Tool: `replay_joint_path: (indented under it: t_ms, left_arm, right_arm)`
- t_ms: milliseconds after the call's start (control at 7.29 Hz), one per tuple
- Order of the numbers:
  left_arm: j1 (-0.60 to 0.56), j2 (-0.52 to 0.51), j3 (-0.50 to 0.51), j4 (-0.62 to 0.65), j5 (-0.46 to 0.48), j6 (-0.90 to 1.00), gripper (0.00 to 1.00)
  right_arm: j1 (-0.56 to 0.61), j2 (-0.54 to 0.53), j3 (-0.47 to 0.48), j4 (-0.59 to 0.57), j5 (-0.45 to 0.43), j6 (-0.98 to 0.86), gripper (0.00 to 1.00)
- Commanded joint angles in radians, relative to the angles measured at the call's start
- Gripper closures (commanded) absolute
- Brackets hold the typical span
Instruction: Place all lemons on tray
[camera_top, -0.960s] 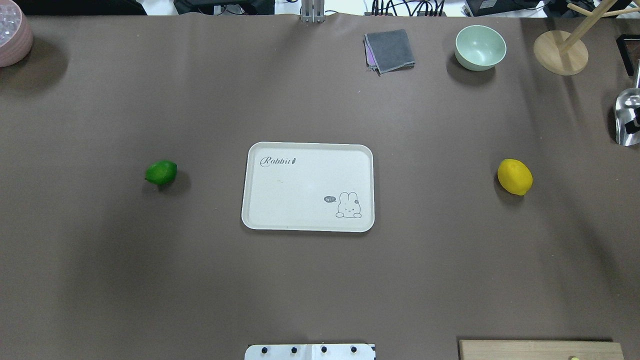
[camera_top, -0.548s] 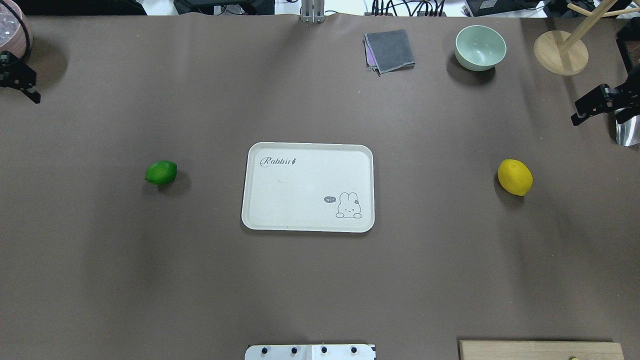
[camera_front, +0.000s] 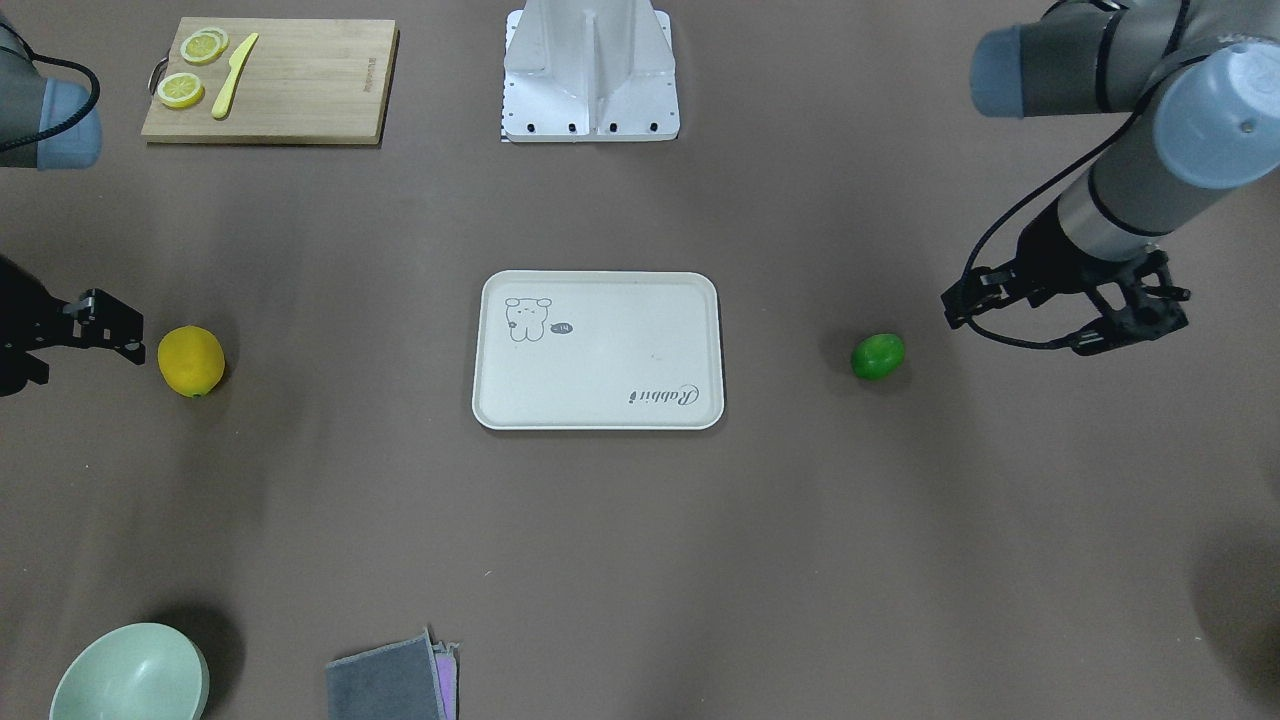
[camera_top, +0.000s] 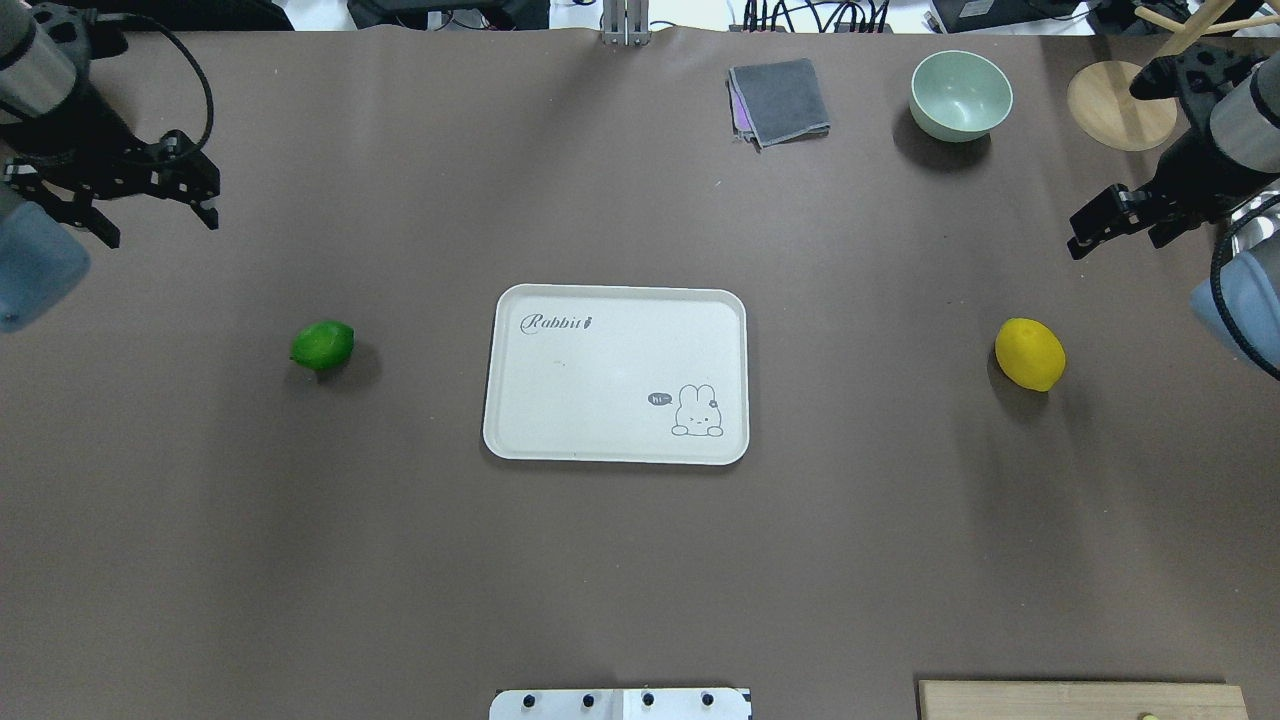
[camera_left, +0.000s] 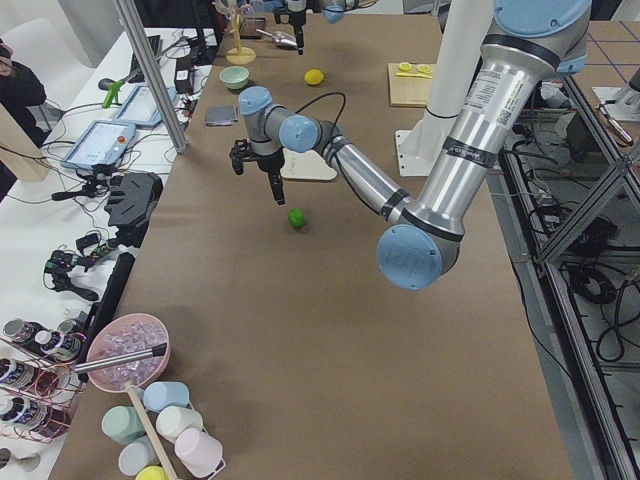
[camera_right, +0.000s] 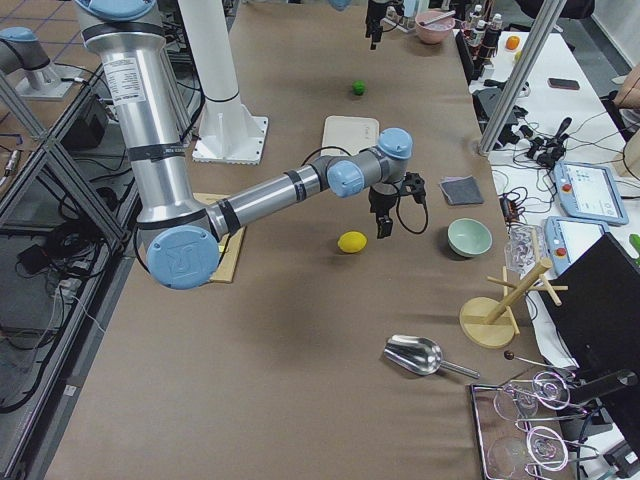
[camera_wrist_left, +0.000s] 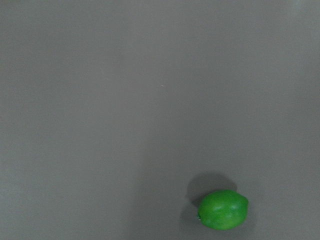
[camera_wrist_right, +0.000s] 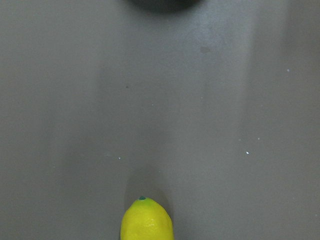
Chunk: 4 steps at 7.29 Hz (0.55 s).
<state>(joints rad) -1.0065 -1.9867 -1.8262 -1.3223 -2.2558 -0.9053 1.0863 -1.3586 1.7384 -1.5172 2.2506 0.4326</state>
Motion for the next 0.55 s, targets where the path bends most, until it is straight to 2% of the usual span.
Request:
replay_joint_path:
  t_ms: [0, 137, 274, 411]
  left_arm:
    - [0.074, 0.0, 0.005, -0.072, 0.053, -0.046, 0.03]
    - [0.098, 0.008, 0.016, -0.101, 0.058, -0.082, 0.03]
    - [0.139, 0.009, 0.03, -0.171, 0.117, -0.122, 0.03]
    - [0.16, 0.015, 0.056, -0.226, 0.125, -0.141, 0.03]
  right_arm:
    - [-0.043, -0.002, -0.033, 0.017, 0.0, 0.0, 0.0]
    - [-0.054, -0.002, -0.054, 0.02, 0.001, -0.002, 0.0]
    - [-0.062, -0.004, -0.084, 0.053, 0.004, 0.0, 0.0]
    - [-0.071, -0.007, -0.111, 0.092, 0.006, 0.0, 0.0]
